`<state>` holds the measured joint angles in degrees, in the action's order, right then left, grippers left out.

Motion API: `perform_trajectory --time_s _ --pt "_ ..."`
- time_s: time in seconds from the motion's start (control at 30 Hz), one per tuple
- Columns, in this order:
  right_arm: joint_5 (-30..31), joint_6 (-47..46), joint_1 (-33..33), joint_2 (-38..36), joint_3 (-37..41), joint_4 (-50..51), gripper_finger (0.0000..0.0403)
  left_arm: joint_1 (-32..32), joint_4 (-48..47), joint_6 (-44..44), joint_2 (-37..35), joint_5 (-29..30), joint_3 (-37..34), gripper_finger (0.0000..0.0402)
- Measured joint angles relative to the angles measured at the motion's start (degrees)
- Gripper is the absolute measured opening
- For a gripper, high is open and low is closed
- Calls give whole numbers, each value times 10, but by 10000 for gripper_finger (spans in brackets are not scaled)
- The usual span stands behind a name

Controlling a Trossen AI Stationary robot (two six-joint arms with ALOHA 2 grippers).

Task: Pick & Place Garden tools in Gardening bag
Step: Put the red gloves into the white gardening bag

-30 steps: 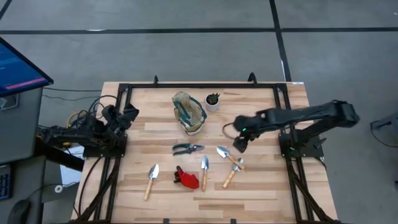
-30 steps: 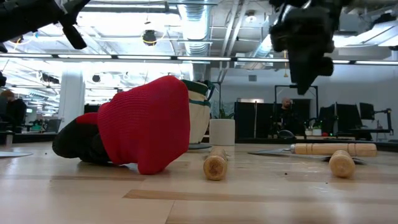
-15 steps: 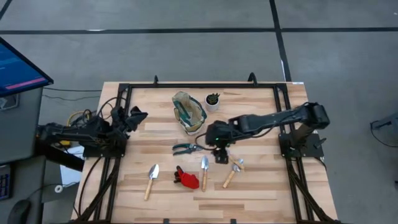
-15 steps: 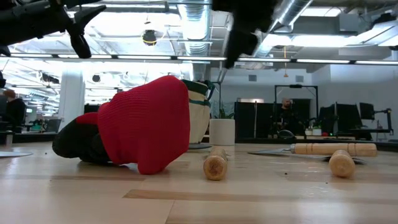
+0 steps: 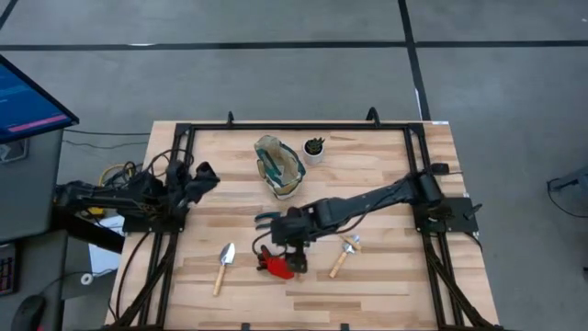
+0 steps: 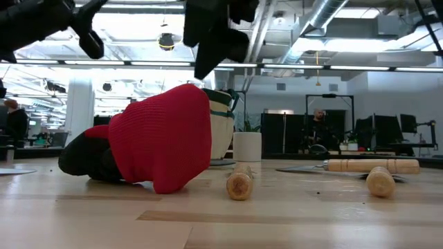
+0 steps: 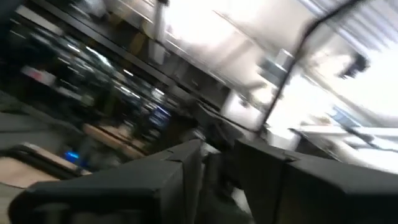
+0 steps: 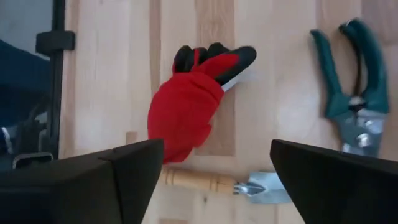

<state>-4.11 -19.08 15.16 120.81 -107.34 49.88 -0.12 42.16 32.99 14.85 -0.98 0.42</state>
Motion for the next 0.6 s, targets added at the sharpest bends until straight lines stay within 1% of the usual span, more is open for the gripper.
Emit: perform_trajectory --time_s 0.1,0.17,0.23,0.3,0.4,0.5,0.6 --pt "-22 -44 2 1 -33 25 296 -8 -42 -3 23 -71 20 107" --pt "-19 -76 10 -21 -43 35 296 -23 -94 -20 54 -103 55 115" --pt "1 -110 24 -55 -47 41 296 -44 -162 -53 95 -126 99 121" --pt "43 -148 43 -90 -48 46 296 -71 -231 -93 146 -136 149 124" --pt "131 -192 81 -135 -48 68 296 -117 -312 -134 233 -137 208 129" --pt "235 -227 124 -167 -48 87 296 -166 -346 -154 322 -137 241 140" --pt "317 -261 161 -189 -48 108 296 -205 -344 -164 410 -137 265 155"
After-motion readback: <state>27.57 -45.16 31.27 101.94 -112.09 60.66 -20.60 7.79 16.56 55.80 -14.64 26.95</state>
